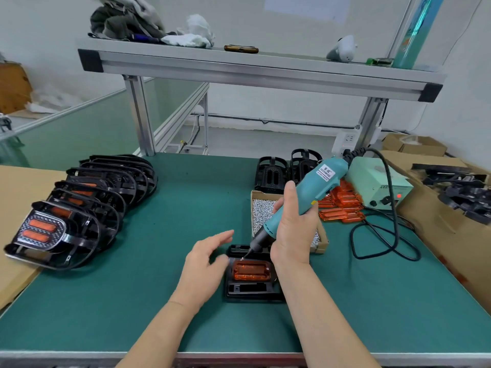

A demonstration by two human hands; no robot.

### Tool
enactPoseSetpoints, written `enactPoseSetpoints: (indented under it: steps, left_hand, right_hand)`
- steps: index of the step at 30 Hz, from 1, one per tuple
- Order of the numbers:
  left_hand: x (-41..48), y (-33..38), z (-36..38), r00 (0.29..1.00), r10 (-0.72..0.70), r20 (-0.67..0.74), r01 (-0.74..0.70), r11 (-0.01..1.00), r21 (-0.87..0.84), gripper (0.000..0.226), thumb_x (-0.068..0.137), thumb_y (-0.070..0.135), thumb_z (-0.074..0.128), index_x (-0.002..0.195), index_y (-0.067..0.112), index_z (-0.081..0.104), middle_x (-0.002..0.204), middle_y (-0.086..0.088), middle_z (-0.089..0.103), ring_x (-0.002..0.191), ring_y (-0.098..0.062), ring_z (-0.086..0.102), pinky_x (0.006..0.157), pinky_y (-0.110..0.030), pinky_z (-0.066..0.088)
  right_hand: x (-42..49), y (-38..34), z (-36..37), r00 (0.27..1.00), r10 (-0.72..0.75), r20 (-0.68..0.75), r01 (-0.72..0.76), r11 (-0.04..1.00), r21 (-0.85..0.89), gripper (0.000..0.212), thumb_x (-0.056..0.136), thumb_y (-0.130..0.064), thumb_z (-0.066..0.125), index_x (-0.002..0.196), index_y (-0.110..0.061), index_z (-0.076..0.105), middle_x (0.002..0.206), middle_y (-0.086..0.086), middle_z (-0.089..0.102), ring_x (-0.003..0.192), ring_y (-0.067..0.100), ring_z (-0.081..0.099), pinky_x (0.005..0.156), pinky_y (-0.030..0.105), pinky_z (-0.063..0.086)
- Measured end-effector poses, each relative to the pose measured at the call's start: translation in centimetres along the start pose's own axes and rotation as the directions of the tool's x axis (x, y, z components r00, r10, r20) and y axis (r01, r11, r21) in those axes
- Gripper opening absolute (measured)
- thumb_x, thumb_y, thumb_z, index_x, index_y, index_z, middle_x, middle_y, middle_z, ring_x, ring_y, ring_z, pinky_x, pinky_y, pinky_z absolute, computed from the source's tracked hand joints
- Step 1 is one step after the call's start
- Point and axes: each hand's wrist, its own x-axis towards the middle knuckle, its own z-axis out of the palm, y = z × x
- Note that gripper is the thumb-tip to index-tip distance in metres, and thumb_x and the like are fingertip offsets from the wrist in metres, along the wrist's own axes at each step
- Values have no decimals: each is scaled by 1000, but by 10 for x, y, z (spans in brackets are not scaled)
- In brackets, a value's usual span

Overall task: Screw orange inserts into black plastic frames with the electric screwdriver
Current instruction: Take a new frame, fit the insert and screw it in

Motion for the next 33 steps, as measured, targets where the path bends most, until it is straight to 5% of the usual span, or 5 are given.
enactPoseSetpoints:
  steps: [4,6,13,29,33]
  left_hand:
    - [0,2,-5,944,-15,329,-52,980,192,95,73,59,63,155,38,21,147,20,34,138,1,28,113,-20,22]
    - [2,0,-6,922,-13,388,-96,961,259,122,59,73,66,158,36,4,148,22,28,139,1,25,114,-21,21]
    - [2,-11,-1,932,16,361,-144,933,329,147,48,74,76,152,40,-23,152,24,28,137,-3,28,113,-23,27]
    - [4,-15,1,942,36,335,-146,939,312,146,46,78,74,152,41,-20,150,26,32,136,-2,31,110,-22,30]
    - [4,-14,0,939,57,338,-167,937,306,147,46,80,73,153,38,-19,136,44,28,128,4,33,98,-14,29]
  right_hand:
    - [-7,-1,2,998,-28,57,29,999,-14,15,95,-24,69,96,-16,56,63,-3,57,54,5,54,57,16,48]
    - [-8,0,2,997,-36,75,38,999,-24,15,95,-23,70,96,-17,56,61,-4,57,54,5,54,57,16,48]
    - [-13,7,7,985,-43,168,53,997,-53,24,82,-42,73,91,-25,59,63,-3,56,58,10,53,60,21,48]
    - [-15,14,13,948,-67,312,110,986,-123,22,81,-43,74,86,-27,60,69,-3,59,61,10,56,61,20,49]
    - [-18,13,17,917,-87,390,162,973,-164,14,84,-39,74,78,-37,61,66,-5,58,59,10,53,60,20,48]
